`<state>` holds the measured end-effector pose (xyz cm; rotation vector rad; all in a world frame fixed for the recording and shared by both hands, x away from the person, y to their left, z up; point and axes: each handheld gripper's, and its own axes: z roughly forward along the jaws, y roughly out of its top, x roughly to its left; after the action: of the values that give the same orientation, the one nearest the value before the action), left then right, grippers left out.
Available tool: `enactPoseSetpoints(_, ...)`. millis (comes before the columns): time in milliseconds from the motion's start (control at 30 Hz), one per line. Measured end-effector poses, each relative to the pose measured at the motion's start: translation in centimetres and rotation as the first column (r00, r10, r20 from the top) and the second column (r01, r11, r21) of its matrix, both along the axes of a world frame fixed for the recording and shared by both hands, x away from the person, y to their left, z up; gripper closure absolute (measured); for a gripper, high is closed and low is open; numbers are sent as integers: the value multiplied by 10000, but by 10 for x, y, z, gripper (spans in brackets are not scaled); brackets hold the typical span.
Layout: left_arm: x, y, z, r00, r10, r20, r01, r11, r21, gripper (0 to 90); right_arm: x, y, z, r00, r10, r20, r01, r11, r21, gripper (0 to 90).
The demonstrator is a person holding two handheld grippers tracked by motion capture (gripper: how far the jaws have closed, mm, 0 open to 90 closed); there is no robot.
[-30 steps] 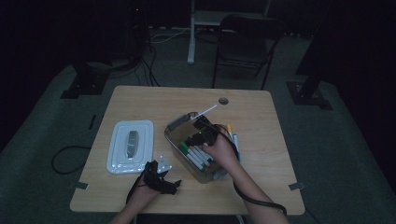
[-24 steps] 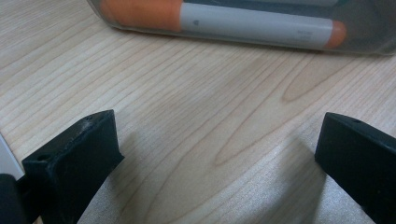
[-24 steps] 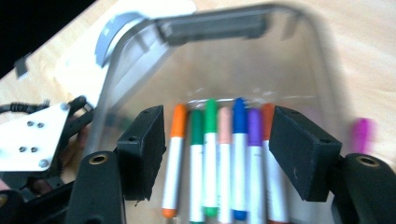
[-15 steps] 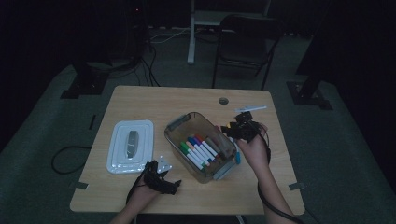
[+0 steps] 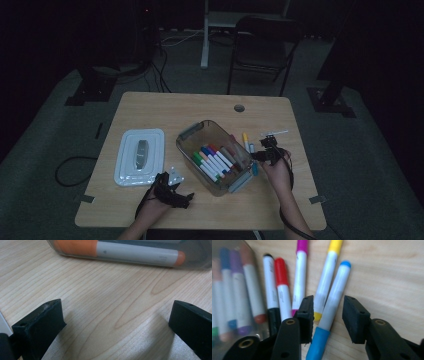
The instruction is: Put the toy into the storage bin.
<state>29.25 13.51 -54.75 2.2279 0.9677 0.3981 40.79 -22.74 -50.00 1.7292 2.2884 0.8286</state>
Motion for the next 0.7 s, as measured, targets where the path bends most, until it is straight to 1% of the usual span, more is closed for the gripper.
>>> enactPoseSetpoints(67, 0, 0, 0, 10000, -2, 1, 2, 10000, 1, 4, 1, 1, -5, 9999, -25, -129, 24, 9999, -102, 631)
enactPoseSetpoints(133, 0, 0, 0, 10000, -3, 0, 3, 10000, 1, 4, 2, 0, -9, 9998, -149, -144, 145, 9995, -290, 631)
enactPoseSetpoints(200, 0, 0, 0, 10000, 1, -2, -1, 10000, -2, 4, 3, -2, -12, 9995, -220, -219, 212, 9992, -340, 629)
enactPoseSetpoints(267, 0, 0, 0, 10000, -1, -1, 1, 10000, -2, 4, 4, -4, -15, 9993, -298, -226, 284, 9978, -597, 629)
enactPoseSetpoints(300, 0, 0, 0, 10000, 2, -2, -2, 10000, -4, 4, 5, -5, -17, 9991, -344, -241, 329, 9975, -623, 635)
enactPoseSetpoints(400, 0, 0, 0, 10000, 0, -3, 0, 10000, -1, 4, 4, -8, -18, 9989, -446, -143, 434, 9962, -758, 737)
enactPoseSetpoints(433, 0, 0, 0, 10000, 2, 0, -2, 10000, -6, 4, 5, -9, -18, 9986, -500, -158, 486, 9955, -817, 756)
enactPoseSetpoints(500, 0, 0, 0, 10000, -2, -2, 2, 10000, 1, 4, 6, -11, -17, 9979, -604, -240, 584, 9953, -772, 763)
enactPoseSetpoints(600, 0, 0, 0, 10000, 1, -1, -1, 10000, -1, 4, 7, -15, -14, 9972, -690, -276, 674, 9962, -546, 764)
enactPoseSetpoints(700, 0, 0, 0, 10000, -3, -2, 3, 10000, 1, 4, 6, -20, -4, 9968, -789, -121, 785, 9965, -303, 764)
